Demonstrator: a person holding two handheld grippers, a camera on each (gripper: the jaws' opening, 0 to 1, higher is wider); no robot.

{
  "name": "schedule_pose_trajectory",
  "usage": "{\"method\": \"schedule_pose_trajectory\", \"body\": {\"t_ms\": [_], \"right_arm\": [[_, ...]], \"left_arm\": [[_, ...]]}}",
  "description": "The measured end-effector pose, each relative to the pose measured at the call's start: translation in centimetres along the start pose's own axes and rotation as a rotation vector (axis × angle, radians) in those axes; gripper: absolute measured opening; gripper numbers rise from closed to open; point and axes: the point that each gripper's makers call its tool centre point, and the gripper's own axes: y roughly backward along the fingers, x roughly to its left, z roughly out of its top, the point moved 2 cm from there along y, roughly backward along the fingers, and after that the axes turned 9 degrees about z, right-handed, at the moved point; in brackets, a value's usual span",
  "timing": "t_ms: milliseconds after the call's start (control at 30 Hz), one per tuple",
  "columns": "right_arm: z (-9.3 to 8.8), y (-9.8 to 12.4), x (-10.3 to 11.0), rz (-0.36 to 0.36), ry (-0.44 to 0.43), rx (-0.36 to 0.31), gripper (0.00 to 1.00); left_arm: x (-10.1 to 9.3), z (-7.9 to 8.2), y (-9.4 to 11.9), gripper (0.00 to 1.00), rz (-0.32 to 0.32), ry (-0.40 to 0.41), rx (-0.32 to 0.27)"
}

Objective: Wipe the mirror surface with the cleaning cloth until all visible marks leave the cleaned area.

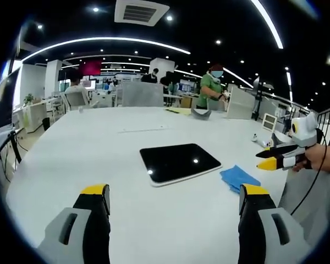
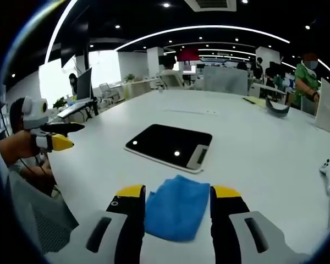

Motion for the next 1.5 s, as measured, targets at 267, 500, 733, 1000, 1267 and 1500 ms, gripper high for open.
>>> {"method": "schedule_pose_trajectory", "body": {"t_ms": [267, 500, 733, 1000, 1267, 1500], "right_arm": [[-0.2, 0.0, 0.0, -0.001, -0.002, 0.003, 0.44], [-0.5, -0.7, 0.1, 0.015, 0.003, 0.03, 0.42], [-1.0, -1.7, 0.2, 0.032, 0.014, 0.063, 0.4], [-2.4, -2.8, 0.1, 0.043, 0.027, 0.114, 0.37], [-3.5, -3.7, -0.1, 0.05, 0.052, 0.162, 0.32], [-4.2, -4.4, -0.2, 0.061, 0.07, 0.195, 0.25]], "left_arm": [[0.0, -0.1, 0.0, 0.99, -0.001, 0.004, 0.0], [0.1, -0.2, 0.0, 0.99, 0.001, 0.012, 0.0], [0.4, -0.4, 0.1, 0.98, 0.006, 0.019, 0.001], [0.8, -0.5, 0.1, 0.98, 0.014, 0.026, 0.0], [0.6, -0.8, 0.1, 0.98, 0.001, 0.028, 0.008], [0.8, -0.7, 0.0, 0.98, 0.004, 0.032, 0.005]]}}
